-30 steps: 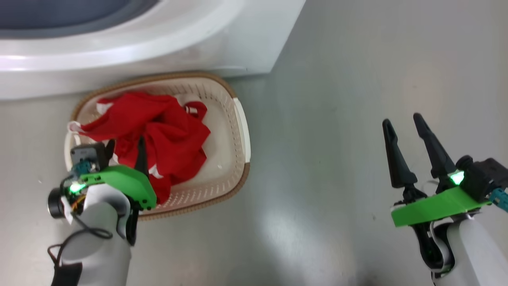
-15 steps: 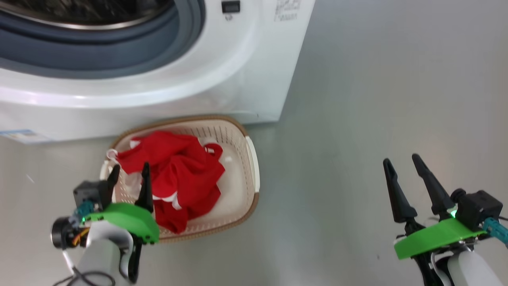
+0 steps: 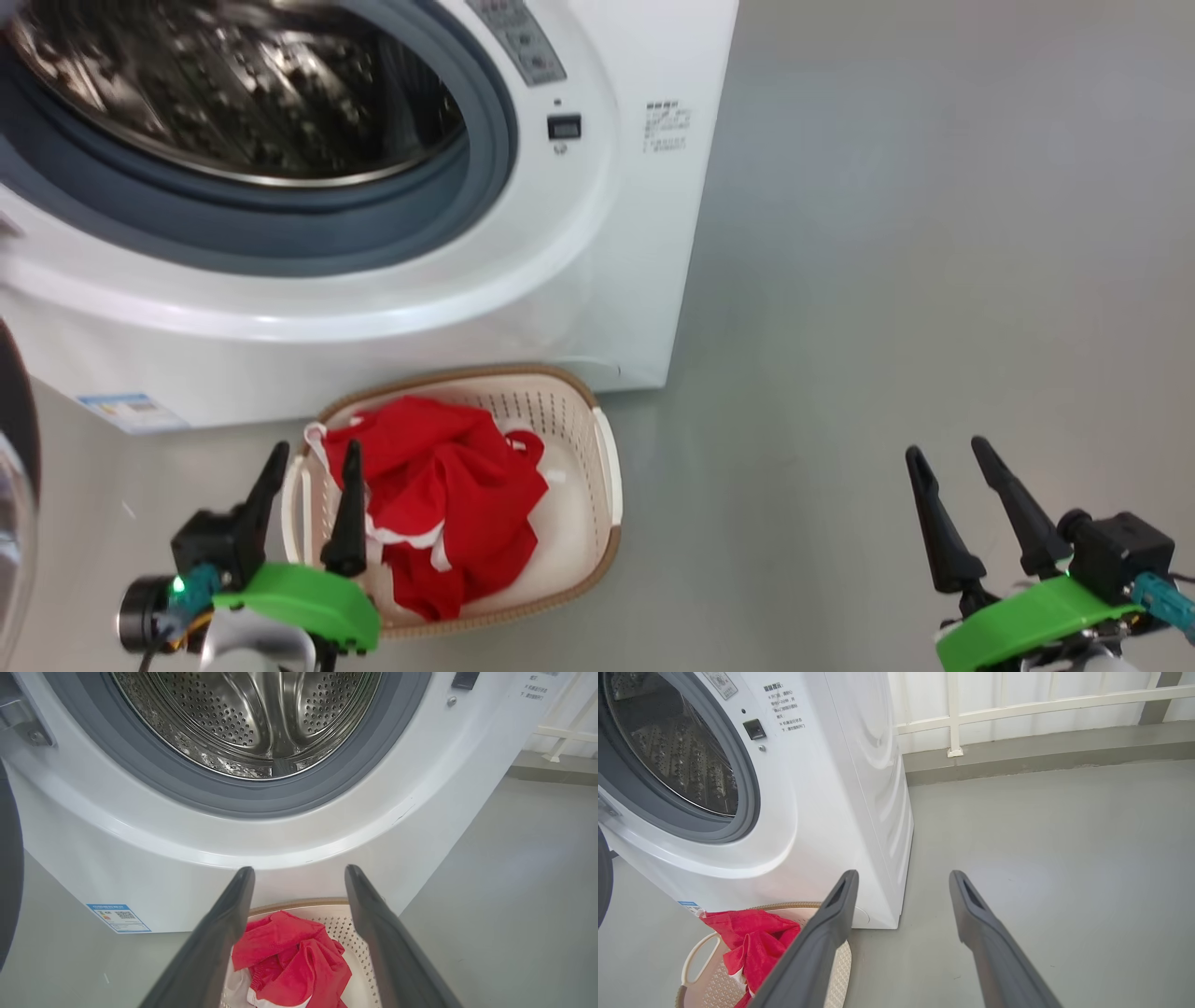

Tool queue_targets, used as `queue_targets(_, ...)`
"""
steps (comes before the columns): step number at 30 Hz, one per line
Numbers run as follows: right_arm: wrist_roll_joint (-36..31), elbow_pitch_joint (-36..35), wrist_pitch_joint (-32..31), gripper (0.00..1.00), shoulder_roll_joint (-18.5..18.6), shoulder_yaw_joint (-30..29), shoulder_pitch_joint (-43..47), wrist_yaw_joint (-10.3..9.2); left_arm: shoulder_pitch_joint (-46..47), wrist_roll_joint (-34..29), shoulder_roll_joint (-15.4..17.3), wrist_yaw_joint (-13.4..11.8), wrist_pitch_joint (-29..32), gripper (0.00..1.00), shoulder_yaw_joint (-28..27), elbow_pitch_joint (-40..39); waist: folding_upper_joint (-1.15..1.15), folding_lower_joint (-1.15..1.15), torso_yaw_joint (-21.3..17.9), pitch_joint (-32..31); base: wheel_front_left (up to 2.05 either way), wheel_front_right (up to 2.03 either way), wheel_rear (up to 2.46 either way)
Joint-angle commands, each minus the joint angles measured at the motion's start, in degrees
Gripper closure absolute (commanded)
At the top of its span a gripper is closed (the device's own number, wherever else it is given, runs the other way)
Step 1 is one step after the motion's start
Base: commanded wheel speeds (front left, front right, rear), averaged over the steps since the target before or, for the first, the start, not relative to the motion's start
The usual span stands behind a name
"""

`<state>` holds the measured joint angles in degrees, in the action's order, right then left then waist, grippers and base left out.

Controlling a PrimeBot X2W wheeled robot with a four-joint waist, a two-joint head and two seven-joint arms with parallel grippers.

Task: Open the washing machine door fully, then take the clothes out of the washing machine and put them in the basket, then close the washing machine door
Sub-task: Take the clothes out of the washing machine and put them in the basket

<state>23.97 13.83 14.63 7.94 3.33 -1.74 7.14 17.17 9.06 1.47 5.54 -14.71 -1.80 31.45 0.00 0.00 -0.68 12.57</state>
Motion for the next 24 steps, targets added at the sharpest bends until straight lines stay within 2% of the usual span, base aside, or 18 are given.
queue_targets(1, -0.2, -1.1, 0.4, 0.00, 1.1, 1.2, 0.7, 0.35, -1.1, -0.1, 1.4, 0.2, -0.3, 0.00, -1.8, -2.3, 0.00, 0.00, 0.2, -2.9, 0.00, 0.00, 0.00)
queue_targets(14, -0.3, -1.8, 0.4, 0.00, 1.3, 0.3, 5.2, 0.35, -11.2, -1.2, 1.4, -0.3, -0.3, 0.00, -2.1, -14.4, 0.00, 0.00, 0.6, -8.0, 0.00, 0.00, 0.00)
queue_targets(24, -0.5, -2.4, 0.4, 0.00, 1.0, -0.4, 8.0, 0.35, -17.4, -1.4, 1.4, -1.4, -0.3, 0.00, -3.4, -19.6, 0.00, 0.00, 0.8, -10.2, 0.00, 0.00, 0.00)
